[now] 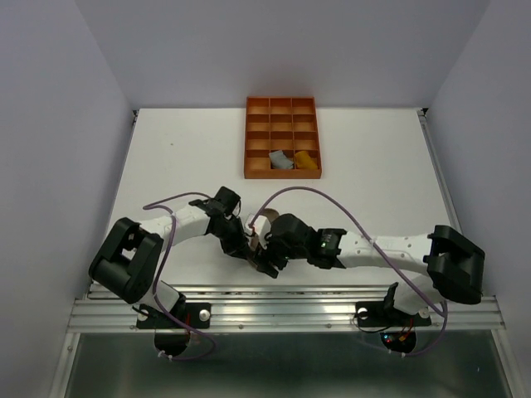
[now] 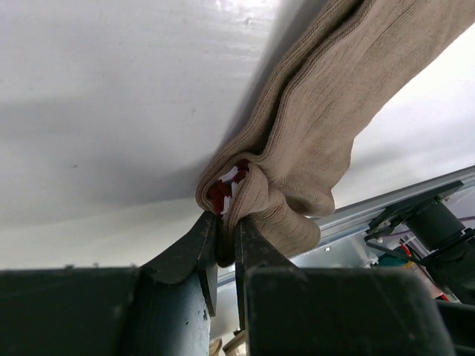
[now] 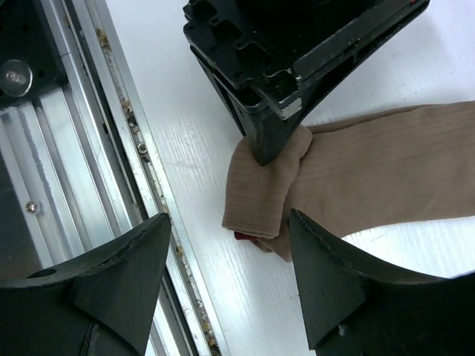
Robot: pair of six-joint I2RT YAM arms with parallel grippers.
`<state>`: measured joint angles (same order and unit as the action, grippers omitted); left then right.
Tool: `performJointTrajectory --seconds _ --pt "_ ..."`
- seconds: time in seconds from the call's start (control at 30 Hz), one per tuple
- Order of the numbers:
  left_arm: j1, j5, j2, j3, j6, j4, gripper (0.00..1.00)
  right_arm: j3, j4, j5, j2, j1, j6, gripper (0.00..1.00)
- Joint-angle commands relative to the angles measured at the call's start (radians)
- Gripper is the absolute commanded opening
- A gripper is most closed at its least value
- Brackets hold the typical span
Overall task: Roll the socks
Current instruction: Roll the sock at the center of the board.
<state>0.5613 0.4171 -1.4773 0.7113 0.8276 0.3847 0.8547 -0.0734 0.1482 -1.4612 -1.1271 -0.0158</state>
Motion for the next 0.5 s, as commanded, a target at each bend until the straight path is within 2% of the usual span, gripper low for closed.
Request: performJointTrajectory --seconds 0.0,0.47 --pt "0.006 0.018 -0.003 0.037 -0.004 0.115 0.00 0.000 0.055 -0.143 -0.010 -0.069 0.071 0.70" --pt "0.005 0.063 -0.021 0.034 0.011 0.125 0.00 0.075 0.026 -0.409 -0.186 -0.212 0.123 0.69"
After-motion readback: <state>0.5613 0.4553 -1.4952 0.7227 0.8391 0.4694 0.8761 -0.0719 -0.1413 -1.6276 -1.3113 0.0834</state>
